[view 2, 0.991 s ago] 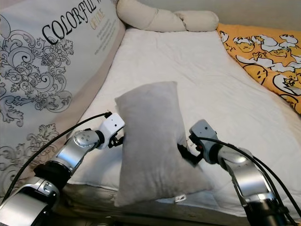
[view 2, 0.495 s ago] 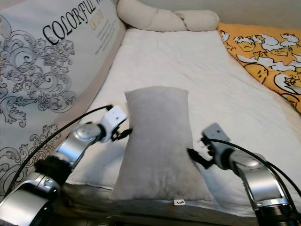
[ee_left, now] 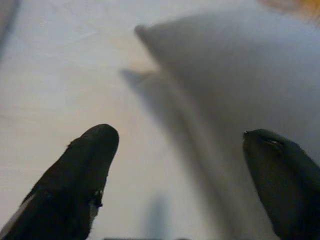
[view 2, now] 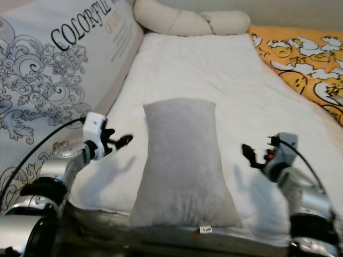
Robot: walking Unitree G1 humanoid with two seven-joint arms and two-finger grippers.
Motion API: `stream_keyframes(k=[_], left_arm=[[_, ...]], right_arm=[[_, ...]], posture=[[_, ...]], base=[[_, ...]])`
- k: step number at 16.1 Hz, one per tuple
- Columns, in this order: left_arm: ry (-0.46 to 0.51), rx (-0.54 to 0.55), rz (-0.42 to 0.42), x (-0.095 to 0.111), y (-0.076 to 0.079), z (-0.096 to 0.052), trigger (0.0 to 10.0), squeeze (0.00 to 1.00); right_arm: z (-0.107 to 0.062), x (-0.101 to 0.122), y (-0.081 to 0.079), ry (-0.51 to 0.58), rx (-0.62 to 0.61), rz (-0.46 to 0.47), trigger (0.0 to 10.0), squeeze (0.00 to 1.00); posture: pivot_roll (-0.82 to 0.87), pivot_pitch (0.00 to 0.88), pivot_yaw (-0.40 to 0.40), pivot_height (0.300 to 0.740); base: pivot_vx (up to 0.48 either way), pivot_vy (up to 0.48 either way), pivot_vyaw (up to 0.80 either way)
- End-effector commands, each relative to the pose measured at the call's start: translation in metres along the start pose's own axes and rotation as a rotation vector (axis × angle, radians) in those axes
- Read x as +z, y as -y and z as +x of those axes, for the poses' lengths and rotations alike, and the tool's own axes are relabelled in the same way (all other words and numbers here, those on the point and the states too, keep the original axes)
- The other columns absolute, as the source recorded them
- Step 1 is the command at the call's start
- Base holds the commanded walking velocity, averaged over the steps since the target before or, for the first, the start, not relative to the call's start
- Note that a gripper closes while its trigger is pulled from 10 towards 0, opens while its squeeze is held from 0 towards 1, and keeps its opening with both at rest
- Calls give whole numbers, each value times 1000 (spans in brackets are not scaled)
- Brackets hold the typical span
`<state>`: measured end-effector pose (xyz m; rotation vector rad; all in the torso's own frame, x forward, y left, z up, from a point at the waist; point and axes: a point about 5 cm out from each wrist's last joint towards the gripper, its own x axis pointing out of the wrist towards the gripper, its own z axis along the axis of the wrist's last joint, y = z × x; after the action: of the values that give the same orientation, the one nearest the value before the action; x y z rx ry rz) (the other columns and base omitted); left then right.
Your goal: Clean up the room
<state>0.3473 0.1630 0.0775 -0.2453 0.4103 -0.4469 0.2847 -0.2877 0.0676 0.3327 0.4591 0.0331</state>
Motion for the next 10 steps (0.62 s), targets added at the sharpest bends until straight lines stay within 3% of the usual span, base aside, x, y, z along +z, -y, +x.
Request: stream_keyframes(k=[1,2,4,6,7,8,9,10], left_arm=[[25,-41,-122,-2,5,3,10000,1000],[30,-53,-151,-4,7,4,10000,1000],[-20,-233,-265,-35,42,14,10000,1000],[-66,-271,-218,-52,54,17,10000,1000],[-56,-268,-254,-54,57,18,10000,988],[-49,-270,-271,-54,58,19,10000,918],[-47,-286,-303,-54,61,21,10000,357],[-61,-285,-297,-56,63,22,10000,0]], right_arm=[[5,-1,-8,28,59,77,10000,1000],[7,-2,-11,30,77,99,10000,1000],[21,-17,-44,58,266,296,10000,1000],[25,-28,-58,34,328,368,10000,1000],[25,-33,-63,15,353,378,10000,784],[25,-34,-64,8,361,379,10000,455],[25,-40,-68,-20,386,369,10000,0],[24,-45,-70,-48,385,348,10000,0]], posture=[[9,0,76,740],[9,0,76,740],[20,0,67,740],[19,0,68,740],[16,0,68,740],[16,0,68,740],[9,0,71,740],[8,0,71,740]], base=[[0,0,0],[0,0,0],[0,0,0],[0,0,0],[0,0,0],[0,0,0],[0,0,0],[0,0,0]])
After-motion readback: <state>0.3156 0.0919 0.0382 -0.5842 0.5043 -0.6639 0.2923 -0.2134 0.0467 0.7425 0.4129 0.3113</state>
